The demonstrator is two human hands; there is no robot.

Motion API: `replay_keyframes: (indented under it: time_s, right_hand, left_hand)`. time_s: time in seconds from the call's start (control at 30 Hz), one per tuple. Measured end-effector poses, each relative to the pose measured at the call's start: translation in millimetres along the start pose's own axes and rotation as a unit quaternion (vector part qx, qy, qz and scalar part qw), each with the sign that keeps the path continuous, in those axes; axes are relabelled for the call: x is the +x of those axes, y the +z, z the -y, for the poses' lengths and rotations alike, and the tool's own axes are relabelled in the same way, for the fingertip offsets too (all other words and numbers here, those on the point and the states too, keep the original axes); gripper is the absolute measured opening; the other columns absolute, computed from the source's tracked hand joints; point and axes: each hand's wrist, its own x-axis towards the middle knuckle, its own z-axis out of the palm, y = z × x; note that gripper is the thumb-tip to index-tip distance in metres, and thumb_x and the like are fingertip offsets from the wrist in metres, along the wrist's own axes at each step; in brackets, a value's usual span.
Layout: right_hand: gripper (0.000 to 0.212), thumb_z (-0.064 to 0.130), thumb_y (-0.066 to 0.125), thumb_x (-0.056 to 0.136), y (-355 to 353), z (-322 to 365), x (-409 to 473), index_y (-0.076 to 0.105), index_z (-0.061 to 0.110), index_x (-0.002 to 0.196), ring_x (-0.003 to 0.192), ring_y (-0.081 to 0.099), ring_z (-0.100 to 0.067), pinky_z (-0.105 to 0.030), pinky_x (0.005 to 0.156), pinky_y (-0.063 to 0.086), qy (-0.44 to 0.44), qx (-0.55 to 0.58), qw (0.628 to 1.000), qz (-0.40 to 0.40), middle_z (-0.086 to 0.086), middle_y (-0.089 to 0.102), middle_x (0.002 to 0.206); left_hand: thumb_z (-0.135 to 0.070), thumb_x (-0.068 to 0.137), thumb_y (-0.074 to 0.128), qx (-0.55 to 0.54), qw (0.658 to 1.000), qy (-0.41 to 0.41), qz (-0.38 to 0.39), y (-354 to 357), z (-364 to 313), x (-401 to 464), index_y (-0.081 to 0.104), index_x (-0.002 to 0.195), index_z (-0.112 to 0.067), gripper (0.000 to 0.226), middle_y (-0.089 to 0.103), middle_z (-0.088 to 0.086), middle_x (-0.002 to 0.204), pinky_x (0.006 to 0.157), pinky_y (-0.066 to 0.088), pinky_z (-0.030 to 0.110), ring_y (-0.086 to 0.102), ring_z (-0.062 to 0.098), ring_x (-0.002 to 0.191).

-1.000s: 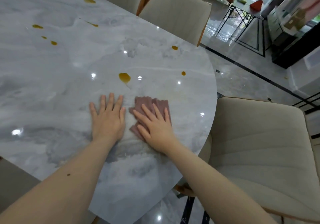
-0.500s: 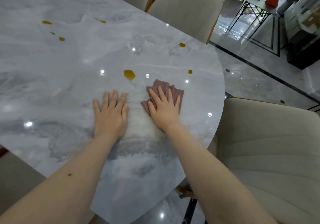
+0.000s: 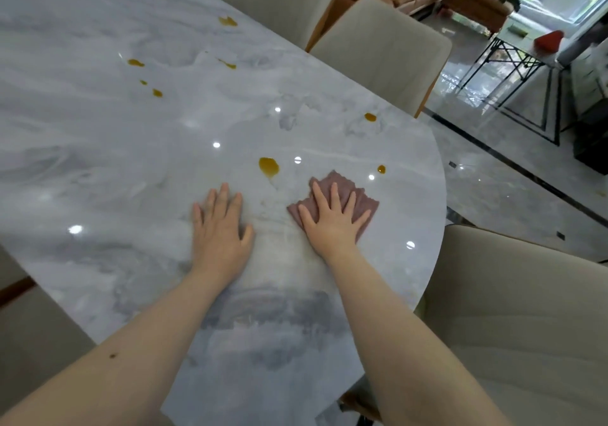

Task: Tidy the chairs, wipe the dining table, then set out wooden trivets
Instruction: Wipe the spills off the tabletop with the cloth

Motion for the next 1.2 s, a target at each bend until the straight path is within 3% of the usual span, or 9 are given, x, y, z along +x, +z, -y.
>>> replay_keyframes:
  time_s: [0.2, 0.43, 0.57, 0.7, 0.83, 0.93, 1.07, 1.13, 1.2]
  right_hand:
    - [0.064, 0.073, 0.024, 0.084, 15.9, 5.5, -13.8, 0.008, 0.058, 0.143, 0.148, -0.007, -0.024, -0.056, 0.111, -0.016, -0.143, -0.028, 0.989, -0.027, 0.014, 0.007, 0.16]
    - [0.064, 0.071, 0.033, 0.086, 4.3, 32.2, 79.6, 0.013, 0.055, 0.145, 0.148, -0.008, -0.027, -0.061, 0.111, -0.014, -0.05, -0.012, 0.998, -0.026, 0.011, 0.006, 0.161]
    - [0.064, 0.068, 0.033, 0.089, 3.9, 70.3, 111.0, 0.01, 0.053, 0.147, 0.147, -0.011, -0.029, -0.062, 0.111, -0.015, -0.045, -0.012, 0.999, -0.012, 0.009, 0.002, 0.162]
    - [0.056, 0.054, 0.036, 0.095, 9.2, 86.5, 77.8, 0.015, 0.051, 0.147, 0.148, -0.007, -0.025, -0.058, 0.114, -0.011, -0.175, -0.045, 0.984, -0.005, 0.011, 0.006, 0.161]
    - [0.055, 0.032, 0.035, 0.093, -3.3, 27.7, 35.7, 0.027, 0.041, 0.147, 0.148, 0.004, -0.011, -0.042, 0.119, -0.005, -0.339, -0.036, 0.939, 0.036, 0.017, 0.015, 0.157]
    - [0.055, 0.024, 0.038, 0.095, -19.7, -10.2, 57.8, 0.027, 0.037, 0.147, 0.148, 0.008, -0.01, -0.038, 0.12, -0.002, -0.284, -0.035, 0.958, 0.012, 0.017, 0.014, 0.156]
    - [0.053, 0.034, 0.036, 0.099, -10.1, 40.3, 111.9, 0.019, 0.042, 0.149, 0.149, 0.0, -0.012, -0.045, 0.119, -0.006, -0.151, -0.043, 0.988, -0.014, 0.015, 0.009, 0.16]
    - [0.054, 0.038, 0.036, 0.098, -0.4, 76.3, 121.8, 0.018, 0.044, 0.149, 0.149, -0.002, -0.016, -0.051, 0.117, -0.008, -0.14, -0.036, 0.989, -0.014, 0.013, 0.008, 0.161]
    - [0.056, 0.041, 0.037, 0.095, 8.6, 97.1, 104.8, 0.019, 0.045, 0.149, 0.149, -0.001, -0.019, -0.053, 0.117, -0.007, -0.188, -0.042, 0.981, -0.019, 0.012, 0.01, 0.161]
  left_hand:
    - [-0.034, 0.093, 0.044, 0.055, 0.998, -0.03, 0.008, -14.5, 26.7, 68.1, 0.027, 0.149, -0.019, 0.06, 0.011, 0.006, 0.16, 0.116, -0.007, 0.052, 0.003, 0.027, 0.147]
    - [-0.041, 0.094, 0.037, 0.099, 0.994, -0.039, -0.003, -4.1, 37.7, 83.3, 0.029, 0.148, -0.019, 0.059, 0.021, 0.009, 0.157, 0.116, -0.001, 0.055, 0.011, 0.033, 0.145]
    - [-0.043, 0.092, 0.029, 0.123, 0.992, -0.03, -0.009, -3.8, 35.4, 83.4, 0.028, 0.149, -0.018, 0.062, 0.022, 0.009, 0.156, 0.115, -0.001, 0.055, 0.012, 0.034, 0.144]
    - [-0.038, 0.094, 0.04, 0.117, 0.993, -0.024, -0.003, -6.2, 35.1, 83.5, 0.03, 0.149, -0.017, 0.06, 0.024, 0.01, 0.156, 0.115, 0.001, 0.056, 0.014, 0.034, 0.144]
    - [-0.033, 0.095, 0.04, 0.125, 0.992, -0.028, 0.011, -8.1, 34.7, 83.1, 0.028, 0.15, -0.017, 0.058, 0.023, 0.009, 0.157, 0.115, 0.003, 0.057, 0.016, 0.035, 0.144]
    - [-0.032, 0.096, 0.033, 0.131, 0.991, -0.032, 0.017, -7.3, 35.7, 82.9, 0.025, 0.15, -0.018, 0.057, 0.021, 0.008, 0.157, 0.115, 0.002, 0.058, 0.015, 0.035, 0.144]
    - [-0.035, 0.09, 0.023, 0.129, 0.991, -0.038, 0.014, -5.5, 36.4, 83.8, 0.025, 0.15, -0.019, 0.063, 0.022, 0.006, 0.157, 0.115, 0.001, 0.057, 0.016, 0.035, 0.145]
    - [-0.034, 0.089, 0.025, 0.128, 0.991, -0.038, 0.01, -5.4, 35.8, 84.1, 0.027, 0.15, -0.019, 0.063, 0.024, 0.006, 0.156, 0.116, 0.003, 0.057, 0.017, 0.035, 0.144]
    - [-0.032, 0.088, 0.028, 0.114, 0.993, -0.041, 0.006, -7.3, 34.7, 85.0, 0.03, 0.149, -0.018, 0.062, 0.027, 0.006, 0.155, 0.116, 0.004, 0.056, 0.02, 0.035, 0.144]
